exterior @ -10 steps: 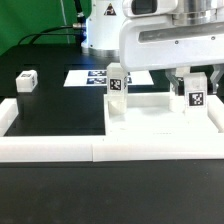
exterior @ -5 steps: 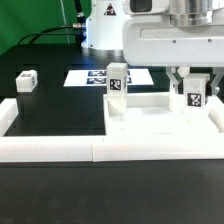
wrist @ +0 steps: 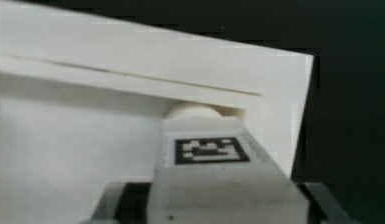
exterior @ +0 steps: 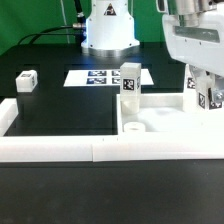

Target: Assemble square table

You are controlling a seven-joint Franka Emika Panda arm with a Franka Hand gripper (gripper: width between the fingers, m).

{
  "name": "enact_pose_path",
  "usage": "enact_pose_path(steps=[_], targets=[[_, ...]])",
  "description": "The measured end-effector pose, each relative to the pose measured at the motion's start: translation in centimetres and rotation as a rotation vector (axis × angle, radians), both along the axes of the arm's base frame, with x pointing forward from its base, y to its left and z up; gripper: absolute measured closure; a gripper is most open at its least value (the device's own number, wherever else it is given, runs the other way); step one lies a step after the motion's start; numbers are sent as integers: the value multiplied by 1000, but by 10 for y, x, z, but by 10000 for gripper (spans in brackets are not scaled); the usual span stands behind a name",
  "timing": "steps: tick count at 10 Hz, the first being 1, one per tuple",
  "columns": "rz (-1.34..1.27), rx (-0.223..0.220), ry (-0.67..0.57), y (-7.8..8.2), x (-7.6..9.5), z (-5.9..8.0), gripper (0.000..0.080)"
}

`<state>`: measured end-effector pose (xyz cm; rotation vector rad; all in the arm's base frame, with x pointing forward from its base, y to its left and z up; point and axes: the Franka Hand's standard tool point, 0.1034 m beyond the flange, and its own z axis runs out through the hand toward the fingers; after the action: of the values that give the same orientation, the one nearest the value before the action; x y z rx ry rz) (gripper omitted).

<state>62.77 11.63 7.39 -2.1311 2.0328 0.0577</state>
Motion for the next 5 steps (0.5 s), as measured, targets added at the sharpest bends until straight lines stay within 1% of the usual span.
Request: enact_pose_path(steps=[1,3,4,5], targets=[[-62,7,10,3,0,0,509],[-25,2,4,3,0,-1,508],[-13,0,3,3,0,0,297],[223,-37,-15,3,-2,1,297]])
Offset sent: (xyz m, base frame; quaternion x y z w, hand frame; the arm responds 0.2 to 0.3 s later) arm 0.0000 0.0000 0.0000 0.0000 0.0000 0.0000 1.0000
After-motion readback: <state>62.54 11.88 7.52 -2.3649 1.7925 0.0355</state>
